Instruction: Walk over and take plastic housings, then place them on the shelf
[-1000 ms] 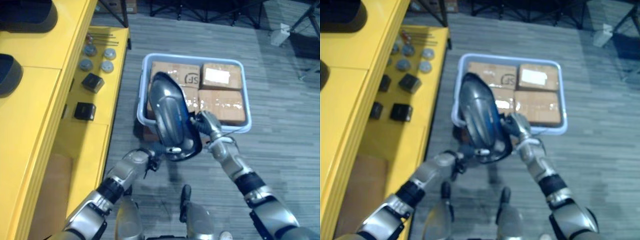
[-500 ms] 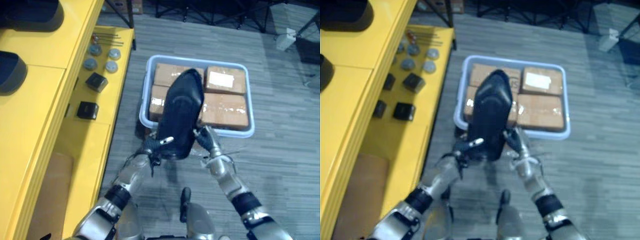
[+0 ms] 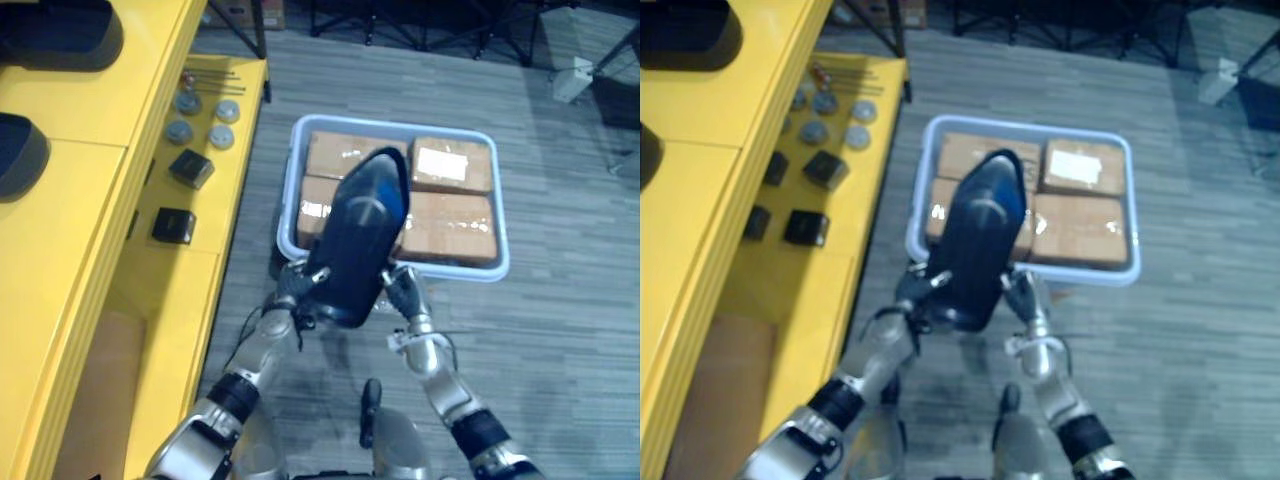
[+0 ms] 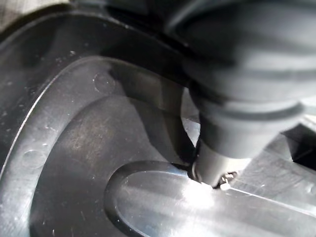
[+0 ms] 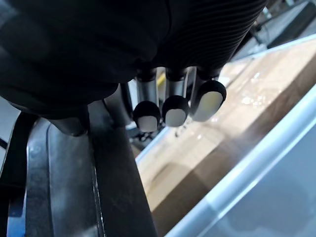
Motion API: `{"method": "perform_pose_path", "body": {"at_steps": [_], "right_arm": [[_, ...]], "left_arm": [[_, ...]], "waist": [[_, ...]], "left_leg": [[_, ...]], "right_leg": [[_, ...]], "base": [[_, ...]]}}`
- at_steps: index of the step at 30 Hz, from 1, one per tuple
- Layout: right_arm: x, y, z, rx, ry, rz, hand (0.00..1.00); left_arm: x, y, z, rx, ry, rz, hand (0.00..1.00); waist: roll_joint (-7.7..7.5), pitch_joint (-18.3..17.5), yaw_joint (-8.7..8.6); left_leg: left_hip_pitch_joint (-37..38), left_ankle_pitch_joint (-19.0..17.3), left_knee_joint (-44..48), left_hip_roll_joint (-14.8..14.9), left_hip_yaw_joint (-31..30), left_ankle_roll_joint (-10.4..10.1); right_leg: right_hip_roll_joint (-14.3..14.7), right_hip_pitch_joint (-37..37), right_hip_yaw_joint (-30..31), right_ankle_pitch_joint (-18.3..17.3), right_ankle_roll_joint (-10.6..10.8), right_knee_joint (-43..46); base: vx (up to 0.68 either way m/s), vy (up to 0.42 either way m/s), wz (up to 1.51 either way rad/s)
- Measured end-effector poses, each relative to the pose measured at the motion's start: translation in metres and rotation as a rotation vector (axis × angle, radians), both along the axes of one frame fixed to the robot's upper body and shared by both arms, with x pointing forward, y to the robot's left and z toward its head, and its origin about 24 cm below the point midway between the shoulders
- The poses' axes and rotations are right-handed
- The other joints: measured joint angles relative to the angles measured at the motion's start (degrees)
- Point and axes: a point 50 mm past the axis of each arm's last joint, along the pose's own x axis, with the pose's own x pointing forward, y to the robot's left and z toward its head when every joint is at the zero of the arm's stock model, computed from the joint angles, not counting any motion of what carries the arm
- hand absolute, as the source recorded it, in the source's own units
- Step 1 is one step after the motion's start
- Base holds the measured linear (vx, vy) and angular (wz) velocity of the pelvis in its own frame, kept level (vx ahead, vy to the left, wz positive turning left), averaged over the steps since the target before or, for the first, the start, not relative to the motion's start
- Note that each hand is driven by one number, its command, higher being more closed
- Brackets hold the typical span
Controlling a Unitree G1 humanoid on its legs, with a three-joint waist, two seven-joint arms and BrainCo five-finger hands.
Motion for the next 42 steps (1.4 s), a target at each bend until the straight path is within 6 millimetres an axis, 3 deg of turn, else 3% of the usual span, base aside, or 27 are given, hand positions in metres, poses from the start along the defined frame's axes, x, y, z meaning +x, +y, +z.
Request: {"method": "perform_pose_path", "body": {"at_steps": [4,5,15,22,24,26,29,34,37,40,42], "right_arm": [[-0.013,-0.003,-0.016,0.001,0.063,-0.003,1.0],[-0.017,-0.004,-0.02,0.006,0.08,-0.008,0.0],[-0.027,-0.003,-0.031,0.12,0.126,-0.007,0.0],[-0.021,-0.014,-0.024,0.214,0.154,0.022,0.0],[-0.017,-0.019,-0.012,0.275,0.12,0.027,0.0],[-0.01,-0.03,0.014,0.347,0.029,0.026,0.0],[-0.003,-0.059,0.072,0.434,-0.17,0.077,0.0],[-0.004,-0.086,0.128,0.462,-0.352,0.151,0.0],[-0.008,-0.098,0.145,0.461,-0.401,0.178,0.0],[-0.019,-0.104,0.166,0.502,-0.533,0.228,0.0],[-0.03,-0.111,0.181,0.519,-0.642,0.235,0.0]], "left_arm": [[-0.009,-0.002,-0.011,0.062,0.009,-0.025,1.0],[-0.012,-0.003,-0.014,0.078,0.013,-0.033,1.0],[-0.018,-0.006,-0.005,0.12,-0.162,-0.024,1.0],[-0.018,-0.01,0.003,0.203,-0.24,-0.002,1.0],[-0.016,-0.005,0.004,0.231,-0.25,0.044,1.0],[-0.015,0.006,0.003,0.276,-0.251,0.116,1.0],[-0.017,0.037,-0.004,0.398,-0.224,0.273,1.0],[-0.017,0.082,-0.009,0.542,-0.202,0.451,1.0],[-0.015,0.104,-0.001,0.608,-0.23,0.55,1.0],[-0.013,0.117,0.01,0.607,-0.278,0.649,1.0],[-0.011,0.125,0.02,0.576,-0.327,0.719,1.0]], "waist": [[-0.24,-4.3,-0.12],[-0.32,-5.7,-0.08],[-0.87,-10.9,0.02],[-1.44,-13.7,0.13],[-1.6,-13.8,0.06],[-1.69,-13.9,-0.17],[-2.4,-14.4,-0.61],[-4.56,-15.8,-1.8],[-5.47,-16.4,-2.96],[-5.5,-16.5,-3.15],[-5.14,-17.2,-4.15]], "left_leg": [[0.6,0.0,-1.3,-0.1,0.3,0.0],[0.8,0.0,-1.6,-0.1,0.3,0.0],[4.7,0.1,-3.0,-0.6,-0.1,0.1],[6.6,0.8,-4.5,-0.5,0.4,0.0],[7.0,0.8,-4.6,-0.5,0.7,0.0],[7.1,0.8,-4.6,-0.5,0.9,0.0],[7.1,0.8,-4.7,-0.3,1.4,0.0],[7.1,0.8,-5.0,-0.2,2.3,0.0],[7.2,0.8,-5.0,-0.1,2.6,0.0],[7.3,0.8,-5.1,0.3,3.9,-0.1],[7.2,0.9,-5.1,0.3,4.1,-0.1]], "right_leg": [[0.0,0.7,0.0,-0.2,0.4,-1.5],[0.0,0.9,-0.1,-0.2,0.4,-1.7],[-0.4,5.2,-0.8,-0.7,0.8,-2.7],[-0.4,6.1,-0.3,-1.0,1.0,-2.5],[-0.4,6.2,0.1,-0.9,1.0,-2.4],[-0.4,6.2,0.2,-0.8,1.0,-2.5],[-0.1,6.2,0.6,-0.1,1.0,-3.3],[0.1,6.2,1.5,0.9,0.7,-4.7],[0.2,6.2,1.8,1.0,0.6,-4.9],[0.7,5.3,3.1,1.0,0.0,-5.1],[0.7,5.2,3.2,1.2,0.2,-5.1]], "base": [[0.03,0.001,0.0],[0.07,0.001,0.0],[0.01,0.004,0.03],[-0.03,0.002,-0.01],[-0.02,-0.005,-0.08],[-0.02,-0.012,-0.04],[-0.01,-0.013,-0.07],[0.0,0.004,-0.09],[-0.02,0.003,-0.06],[-0.03,-0.003,-0.19],[-0.01,0.0,-0.05]]}}
